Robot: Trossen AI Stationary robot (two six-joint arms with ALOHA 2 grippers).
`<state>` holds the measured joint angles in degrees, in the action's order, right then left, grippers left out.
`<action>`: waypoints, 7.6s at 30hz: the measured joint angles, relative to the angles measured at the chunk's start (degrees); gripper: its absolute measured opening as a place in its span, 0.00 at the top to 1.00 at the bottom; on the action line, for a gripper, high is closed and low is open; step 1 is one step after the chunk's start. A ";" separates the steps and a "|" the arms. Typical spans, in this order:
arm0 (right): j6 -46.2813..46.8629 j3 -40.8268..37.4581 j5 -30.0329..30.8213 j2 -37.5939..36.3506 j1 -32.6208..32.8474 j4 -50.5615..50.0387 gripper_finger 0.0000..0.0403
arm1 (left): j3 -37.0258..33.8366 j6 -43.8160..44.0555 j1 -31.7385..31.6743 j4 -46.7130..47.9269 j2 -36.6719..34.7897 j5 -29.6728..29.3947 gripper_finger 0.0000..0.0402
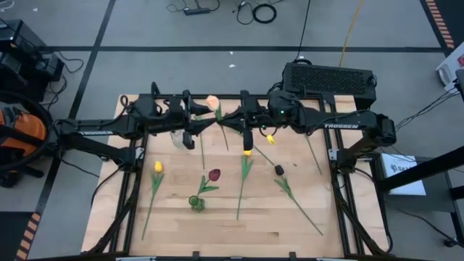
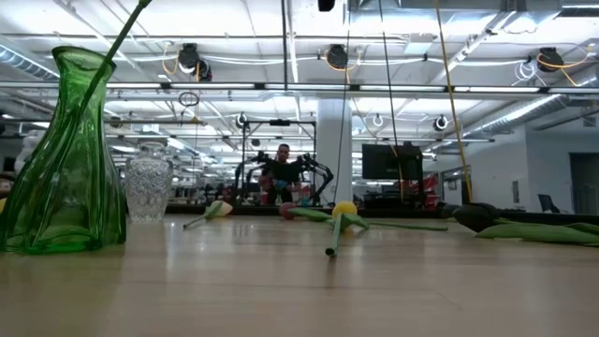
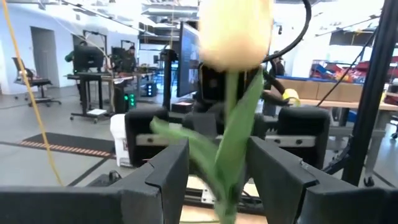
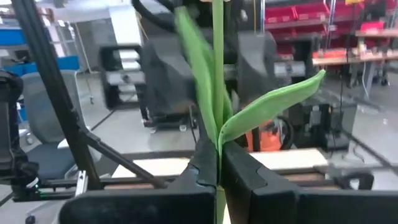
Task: Sort flowers into vase by color
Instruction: Put the right orange tulip into the transparent vase
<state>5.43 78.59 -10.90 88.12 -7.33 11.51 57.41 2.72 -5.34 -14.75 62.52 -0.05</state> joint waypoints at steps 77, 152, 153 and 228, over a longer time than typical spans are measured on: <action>-1.61 0.09 -1.25 -1.97 -2.69 5.42 1.00 | -0.09 4.04 -3.32 -1.88 6.51 3.02 0.77; 18.42 -21.81 15.35 -21.51 -4.72 -21.92 0.70 | -35.32 1.49 -14.97 16.42 -46.49 -13.12 1.00; 18.57 -21.81 15.37 -21.51 -4.72 -21.92 0.70 | -36.20 1.45 -14.97 16.05 -46.66 -13.53 1.00; 17.90 -21.81 15.82 -21.49 -4.98 -19.03 0.69 | -45.93 4.42 -14.93 22.56 -46.95 -16.85 0.64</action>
<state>23.33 56.77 4.92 66.63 -12.32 -7.52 11.48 7.14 -20.27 7.81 15.57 -16.90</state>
